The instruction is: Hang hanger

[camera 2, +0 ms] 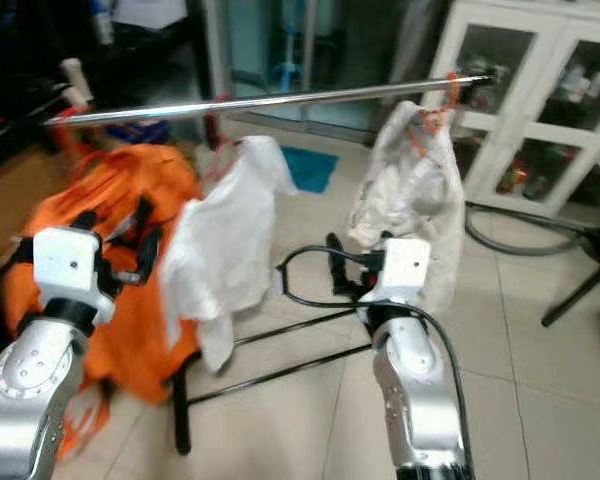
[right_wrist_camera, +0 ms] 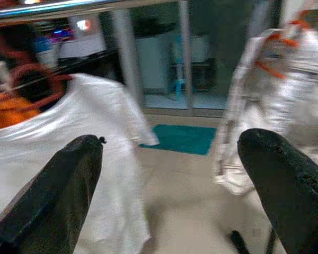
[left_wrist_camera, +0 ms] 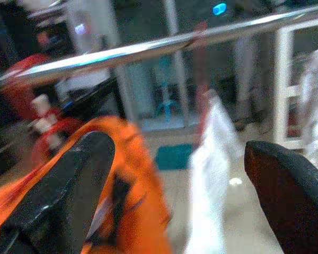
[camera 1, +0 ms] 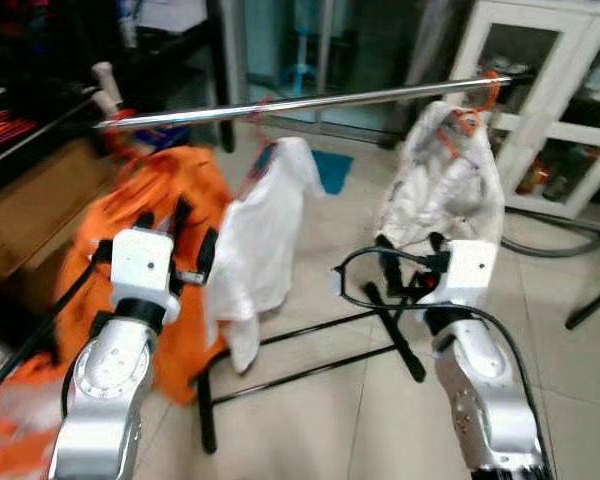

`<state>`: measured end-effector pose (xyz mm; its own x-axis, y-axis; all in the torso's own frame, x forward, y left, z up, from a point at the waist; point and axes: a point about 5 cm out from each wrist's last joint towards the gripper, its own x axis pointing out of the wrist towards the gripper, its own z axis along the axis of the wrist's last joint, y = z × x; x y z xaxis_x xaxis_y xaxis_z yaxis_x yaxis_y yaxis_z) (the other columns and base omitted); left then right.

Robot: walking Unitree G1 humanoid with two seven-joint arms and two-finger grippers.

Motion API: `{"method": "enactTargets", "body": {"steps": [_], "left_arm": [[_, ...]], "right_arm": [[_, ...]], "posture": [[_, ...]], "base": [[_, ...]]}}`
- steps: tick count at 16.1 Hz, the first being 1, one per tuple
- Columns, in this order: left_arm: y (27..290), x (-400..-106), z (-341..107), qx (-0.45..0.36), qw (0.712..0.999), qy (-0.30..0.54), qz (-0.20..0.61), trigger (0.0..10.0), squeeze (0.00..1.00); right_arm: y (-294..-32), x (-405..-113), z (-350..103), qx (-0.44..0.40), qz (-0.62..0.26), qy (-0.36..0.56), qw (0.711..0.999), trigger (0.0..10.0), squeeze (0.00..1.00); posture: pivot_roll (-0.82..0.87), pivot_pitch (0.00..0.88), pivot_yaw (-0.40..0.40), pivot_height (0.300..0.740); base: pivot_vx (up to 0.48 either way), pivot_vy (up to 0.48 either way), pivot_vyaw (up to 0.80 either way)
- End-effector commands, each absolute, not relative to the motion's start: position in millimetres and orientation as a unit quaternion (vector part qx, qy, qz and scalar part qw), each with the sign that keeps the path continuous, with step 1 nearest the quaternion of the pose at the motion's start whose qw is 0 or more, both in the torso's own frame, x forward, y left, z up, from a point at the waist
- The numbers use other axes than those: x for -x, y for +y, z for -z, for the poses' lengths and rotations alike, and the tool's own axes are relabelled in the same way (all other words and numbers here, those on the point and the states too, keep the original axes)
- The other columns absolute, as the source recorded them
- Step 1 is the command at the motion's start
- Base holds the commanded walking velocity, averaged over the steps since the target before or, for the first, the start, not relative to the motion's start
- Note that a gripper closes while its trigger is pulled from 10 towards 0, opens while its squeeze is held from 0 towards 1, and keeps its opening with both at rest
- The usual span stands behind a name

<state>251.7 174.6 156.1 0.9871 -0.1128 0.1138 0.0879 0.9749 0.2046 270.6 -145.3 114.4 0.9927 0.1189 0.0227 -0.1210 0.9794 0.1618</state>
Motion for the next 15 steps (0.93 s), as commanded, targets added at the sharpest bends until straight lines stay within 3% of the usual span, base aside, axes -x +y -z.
{"method": "enactTargets", "body": {"steps": [1, 6, 12, 15], "left_arm": [[161.8, -255.5, -156.1, -0.091, 0.991, -0.06, 0.083, 10.0, 0.0], [158.3, -257.7, -138.9, -0.067, 0.993, -0.035, 0.094, 10.0, 0.0], [159.6, -250.9, -132.7, -0.054, 0.995, -0.031, 0.074, 10.0, 0.0], [156.6, -247.4, -134.2, -0.044, 0.995, -0.036, 0.085, 10.0, 0.0]], "right_arm": [[-155.3, -266.6, -116.8, -0.082, -0.04, -0.015, 0.996, 10.0, 0.0], [-171.4, -245.0, -114.2, -0.054, -0.014, 0.004, 0.998, 10.0, 0.0], [-188.4, -226.0, -117.3, -0.033, 0.016, 0.024, 0.999, 10.0, 0.0], [-200.1, -212.7, -125.3, -0.009, 0.032, 0.03, 0.999, 10.0, 0.0]], "posture": [[0.07, 0.026, 0.047, 0.74], [0.0, 0.043, 0.098, 0.74], [-0.03, 0.045, 0.087, 0.74], [-0.1, 0.042, 0.043, 0.74]], "base": [[0.42, 0.0, 0.0], [0.41, 0.0, 0.0], [0.0, 0.0, 0.0], [0.0, 0.0, 0.0]]}}
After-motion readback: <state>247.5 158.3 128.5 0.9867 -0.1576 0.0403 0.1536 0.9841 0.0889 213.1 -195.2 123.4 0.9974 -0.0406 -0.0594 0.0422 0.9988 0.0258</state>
